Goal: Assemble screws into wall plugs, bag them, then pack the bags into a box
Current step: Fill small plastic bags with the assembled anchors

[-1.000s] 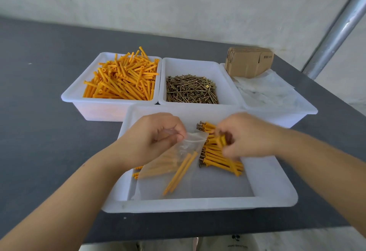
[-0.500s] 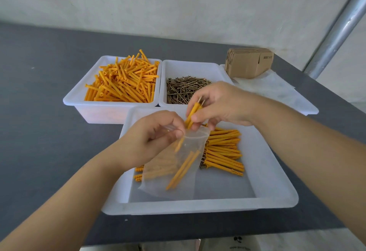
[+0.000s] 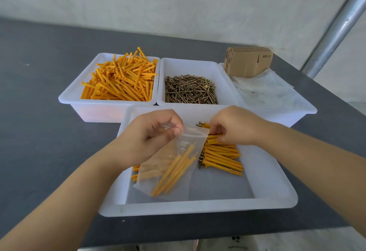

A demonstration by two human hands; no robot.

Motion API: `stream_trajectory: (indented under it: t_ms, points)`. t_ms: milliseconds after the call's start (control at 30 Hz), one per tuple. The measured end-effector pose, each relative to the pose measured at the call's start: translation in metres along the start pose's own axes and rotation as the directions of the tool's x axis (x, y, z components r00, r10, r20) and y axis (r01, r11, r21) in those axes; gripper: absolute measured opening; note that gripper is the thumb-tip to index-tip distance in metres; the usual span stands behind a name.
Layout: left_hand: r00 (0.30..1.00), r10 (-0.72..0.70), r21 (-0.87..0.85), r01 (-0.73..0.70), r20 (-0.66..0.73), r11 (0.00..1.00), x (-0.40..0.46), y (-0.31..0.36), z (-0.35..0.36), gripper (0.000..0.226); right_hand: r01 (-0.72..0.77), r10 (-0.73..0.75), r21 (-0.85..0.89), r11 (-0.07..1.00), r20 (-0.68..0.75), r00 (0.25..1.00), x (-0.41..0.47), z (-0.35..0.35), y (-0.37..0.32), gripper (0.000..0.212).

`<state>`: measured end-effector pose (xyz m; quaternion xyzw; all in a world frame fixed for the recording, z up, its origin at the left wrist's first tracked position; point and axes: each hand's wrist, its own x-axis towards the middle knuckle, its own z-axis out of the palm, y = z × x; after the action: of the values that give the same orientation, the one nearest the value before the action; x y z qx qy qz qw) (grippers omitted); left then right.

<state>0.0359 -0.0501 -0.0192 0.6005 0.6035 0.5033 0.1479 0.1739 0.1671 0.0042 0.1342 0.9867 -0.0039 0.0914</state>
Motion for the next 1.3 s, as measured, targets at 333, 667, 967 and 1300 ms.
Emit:
stream_trajectory:
  t_ms: [333,667,967,1300]
  points:
    - [1.0,-0.002,0.028,0.002,0.016,1.0,0.0,-0.003,0.001,0.008,0.043,-0.043,-0.053,0.998,-0.001,0.999,0.012,0.016,0.002,0.021]
    - [0.999,-0.016,0.056,0.015,0.03,0.998,0.0,-0.004,0.001,0.008,0.064,-0.067,-0.03,0.997,-0.08,0.995,0.005,0.012,0.001,0.006]
    - [1.0,-0.007,0.063,0.006,0.024,0.998,0.002,-0.004,0.001,0.013,0.177,0.276,0.891,0.419,-0.311,0.91,-0.01,-0.055,0.004,0.014]
    - [0.999,-0.036,-0.028,0.037,0.014,0.999,0.002,0.001,0.001,0.012,0.15,0.036,0.877,0.457,-0.187,0.982,0.004,-0.068,-0.022,0.008]
